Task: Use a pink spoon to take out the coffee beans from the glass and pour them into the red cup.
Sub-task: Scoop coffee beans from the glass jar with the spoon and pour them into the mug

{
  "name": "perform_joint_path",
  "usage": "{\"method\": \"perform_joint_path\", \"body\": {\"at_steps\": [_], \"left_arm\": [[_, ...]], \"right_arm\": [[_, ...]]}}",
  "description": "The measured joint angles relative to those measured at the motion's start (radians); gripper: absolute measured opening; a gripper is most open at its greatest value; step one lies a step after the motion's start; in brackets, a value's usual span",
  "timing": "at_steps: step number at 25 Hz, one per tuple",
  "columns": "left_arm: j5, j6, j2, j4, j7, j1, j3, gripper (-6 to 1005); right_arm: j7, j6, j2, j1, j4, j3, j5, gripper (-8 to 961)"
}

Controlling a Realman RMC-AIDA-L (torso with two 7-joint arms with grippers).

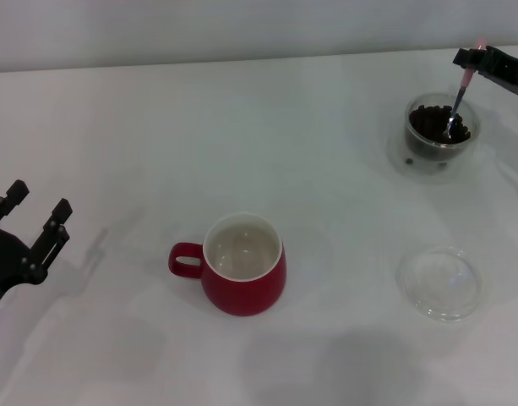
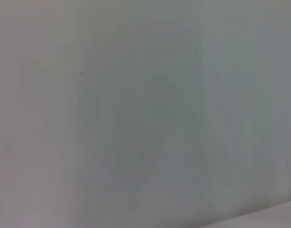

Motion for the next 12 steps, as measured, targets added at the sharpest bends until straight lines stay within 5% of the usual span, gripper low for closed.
{"method": "perform_joint_path", "body": {"at_steps": [12], "left_arm": [[0.000,0.011,-0.001,0.000,0.000,0.001,0.002,596]], "right_arm": [[0.029,-0.005,-0.003,-0.023,0.046,0.015,0.135,145]]}}
